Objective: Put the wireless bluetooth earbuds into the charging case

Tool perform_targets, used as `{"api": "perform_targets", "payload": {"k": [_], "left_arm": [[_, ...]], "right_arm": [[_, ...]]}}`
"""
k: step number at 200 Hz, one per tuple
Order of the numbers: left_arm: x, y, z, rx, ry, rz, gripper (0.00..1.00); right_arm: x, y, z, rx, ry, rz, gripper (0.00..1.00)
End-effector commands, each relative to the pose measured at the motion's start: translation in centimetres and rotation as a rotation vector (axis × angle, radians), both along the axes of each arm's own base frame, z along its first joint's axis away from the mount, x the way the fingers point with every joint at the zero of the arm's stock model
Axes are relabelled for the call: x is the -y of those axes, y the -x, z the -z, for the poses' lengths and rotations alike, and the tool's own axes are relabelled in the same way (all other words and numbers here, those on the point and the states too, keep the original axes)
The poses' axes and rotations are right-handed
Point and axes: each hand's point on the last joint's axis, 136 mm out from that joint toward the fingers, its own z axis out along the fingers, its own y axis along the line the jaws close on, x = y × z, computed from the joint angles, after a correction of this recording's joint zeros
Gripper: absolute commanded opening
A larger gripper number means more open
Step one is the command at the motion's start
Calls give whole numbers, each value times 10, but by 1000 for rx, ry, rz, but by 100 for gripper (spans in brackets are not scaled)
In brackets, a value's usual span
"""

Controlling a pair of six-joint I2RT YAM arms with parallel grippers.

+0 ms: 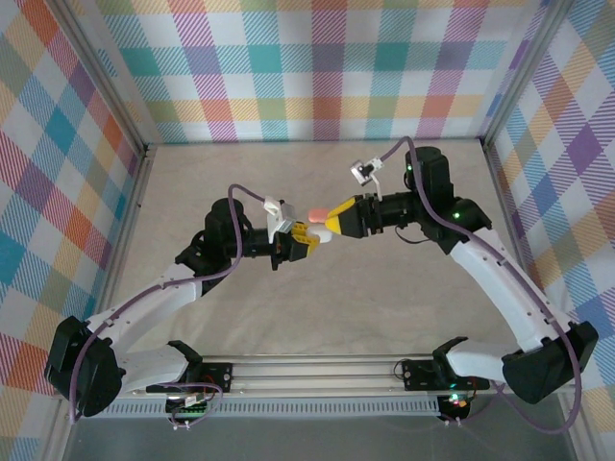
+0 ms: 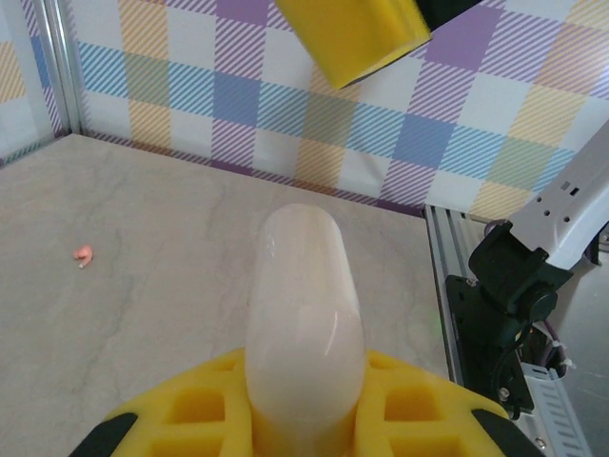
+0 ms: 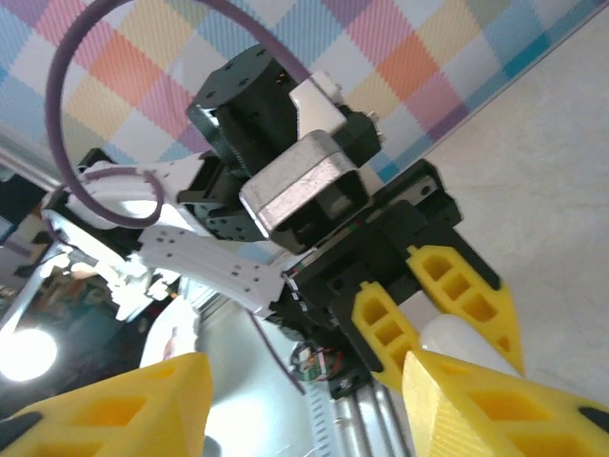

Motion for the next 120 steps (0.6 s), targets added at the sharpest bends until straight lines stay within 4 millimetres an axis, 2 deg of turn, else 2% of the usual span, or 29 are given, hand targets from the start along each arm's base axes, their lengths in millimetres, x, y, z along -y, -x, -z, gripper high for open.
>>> {"api": "perform_targets", "payload": {"k": [1, 35, 76, 105, 120], "left_arm": [[0, 0, -7, -17, 20, 12, 0], [4, 6, -16, -65, 44, 66, 0], [9, 11, -28, -123, 87, 118, 0], [12, 17, -34, -161, 91, 176, 0], [13, 18, -34, -174, 87, 187, 0]], "right_arm": [[6, -8, 28, 95, 88, 64, 61], [9, -9, 52, 189, 105, 63, 67], [6, -6, 61, 250, 48, 32, 72], [1, -1, 59, 239, 6, -23, 69], [-1, -3, 58, 241, -9, -25, 63]]}}
